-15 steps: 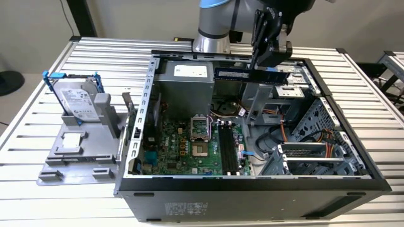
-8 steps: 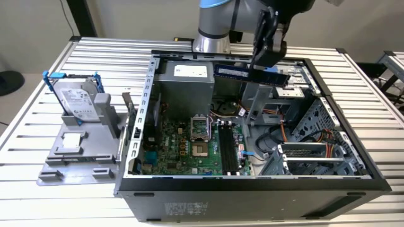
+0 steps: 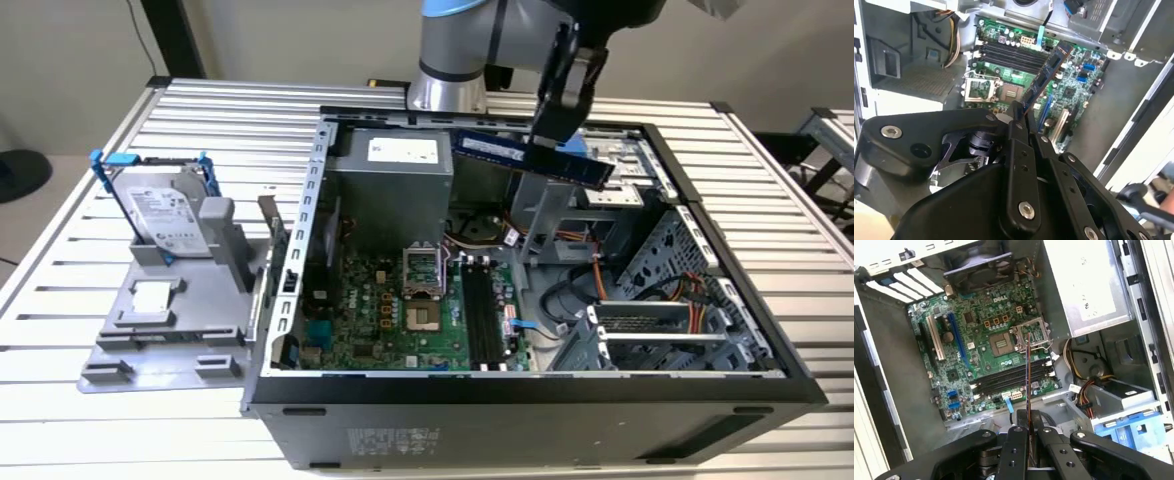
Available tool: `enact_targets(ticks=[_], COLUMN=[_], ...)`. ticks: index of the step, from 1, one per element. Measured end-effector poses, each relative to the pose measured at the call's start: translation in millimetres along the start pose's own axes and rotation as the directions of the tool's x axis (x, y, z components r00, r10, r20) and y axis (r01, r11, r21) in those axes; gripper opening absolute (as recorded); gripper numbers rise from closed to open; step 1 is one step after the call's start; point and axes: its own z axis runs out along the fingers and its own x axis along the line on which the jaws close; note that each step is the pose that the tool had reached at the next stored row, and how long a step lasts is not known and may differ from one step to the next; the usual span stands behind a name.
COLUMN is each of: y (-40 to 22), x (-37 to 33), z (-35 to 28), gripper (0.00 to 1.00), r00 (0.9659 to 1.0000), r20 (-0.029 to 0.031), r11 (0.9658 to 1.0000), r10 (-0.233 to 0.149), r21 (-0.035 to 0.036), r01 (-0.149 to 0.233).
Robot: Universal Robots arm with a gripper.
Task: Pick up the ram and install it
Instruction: 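Insert the ram into the slot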
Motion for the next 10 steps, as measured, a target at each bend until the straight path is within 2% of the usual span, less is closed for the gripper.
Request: enact_targets(ticks=[3, 5, 7, 10], y=[0.0, 0.0, 0.0, 0.0], x=[0.0, 0.0, 0.0, 0.0], z=[0.0, 0.0, 0.0, 0.0], gripper=[0.00, 0.00, 0.00, 0.00], r00=[0.9986, 0.9961, 0.9924, 0.9846], r20=[0.0022, 0.0036, 0.0050, 0.0071], r11=[0.9986, 0.9961, 0.9924, 0.9846], r10=[0.053, 0.089, 0.123, 0.175], r21=[-0.0006, -0.0011, -0.0016, -0.0024], r01=[-0.053, -0.089, -0.123, -0.175])
